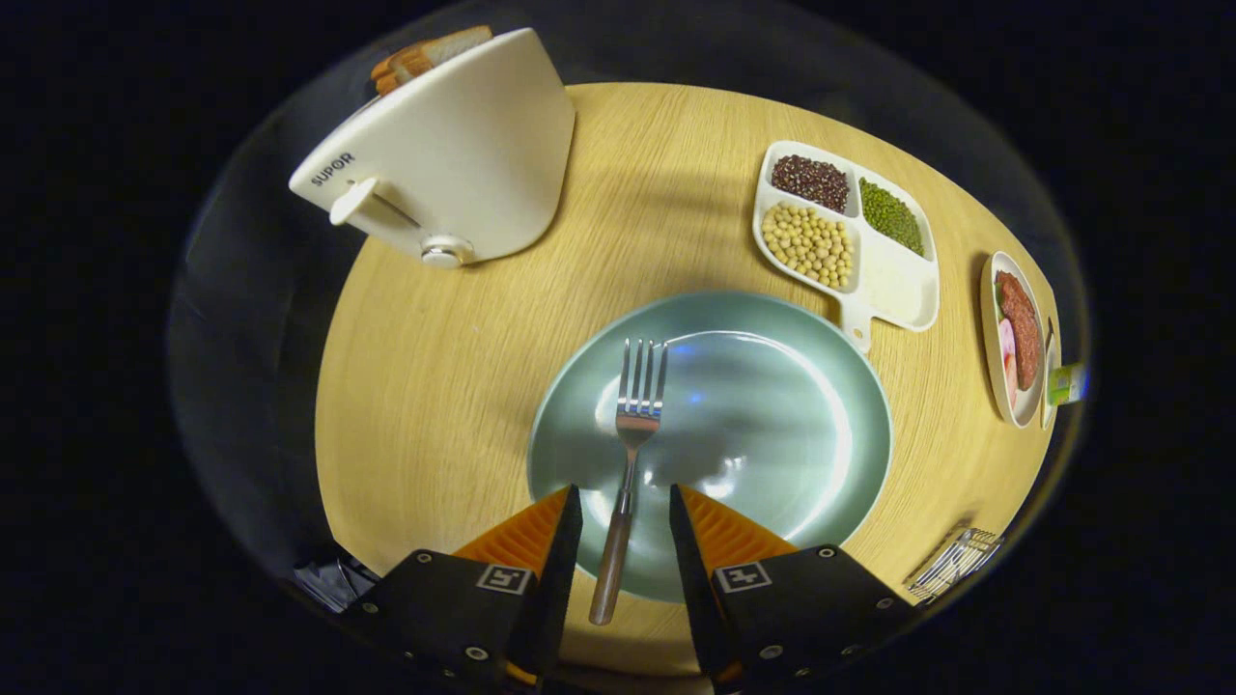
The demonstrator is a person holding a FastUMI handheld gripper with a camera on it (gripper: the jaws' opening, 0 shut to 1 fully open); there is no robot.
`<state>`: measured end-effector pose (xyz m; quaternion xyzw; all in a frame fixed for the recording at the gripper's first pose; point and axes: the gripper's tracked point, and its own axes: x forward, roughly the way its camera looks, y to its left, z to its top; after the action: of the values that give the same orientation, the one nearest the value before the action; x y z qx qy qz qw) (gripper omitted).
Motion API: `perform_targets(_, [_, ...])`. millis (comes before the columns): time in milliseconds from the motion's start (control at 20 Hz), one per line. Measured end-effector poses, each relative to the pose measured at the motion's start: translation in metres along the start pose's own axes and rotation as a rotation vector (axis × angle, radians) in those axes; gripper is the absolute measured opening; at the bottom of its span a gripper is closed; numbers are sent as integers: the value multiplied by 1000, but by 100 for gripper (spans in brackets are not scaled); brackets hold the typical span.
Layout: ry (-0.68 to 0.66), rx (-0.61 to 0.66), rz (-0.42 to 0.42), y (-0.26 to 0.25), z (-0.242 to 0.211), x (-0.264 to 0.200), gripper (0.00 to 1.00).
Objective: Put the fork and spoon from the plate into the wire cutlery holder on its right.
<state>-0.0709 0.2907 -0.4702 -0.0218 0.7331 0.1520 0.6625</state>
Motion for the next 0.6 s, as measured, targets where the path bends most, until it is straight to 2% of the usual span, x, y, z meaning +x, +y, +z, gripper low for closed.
perform_targets(50, [22,10,-16,-2,-1,5,51])
perform_targets(200, [61,36,-24,4,-2,14,49])
perform_targets(300, [84,51,-42,0,-4,19,37])
perform_targets(350, [84,59,-50,-1,-3,17,26])
perform_targets(500, [80,58,-78,-7,-6,18,16])
perform_targets(600, [66,74,-55,-7,-6,17,10])
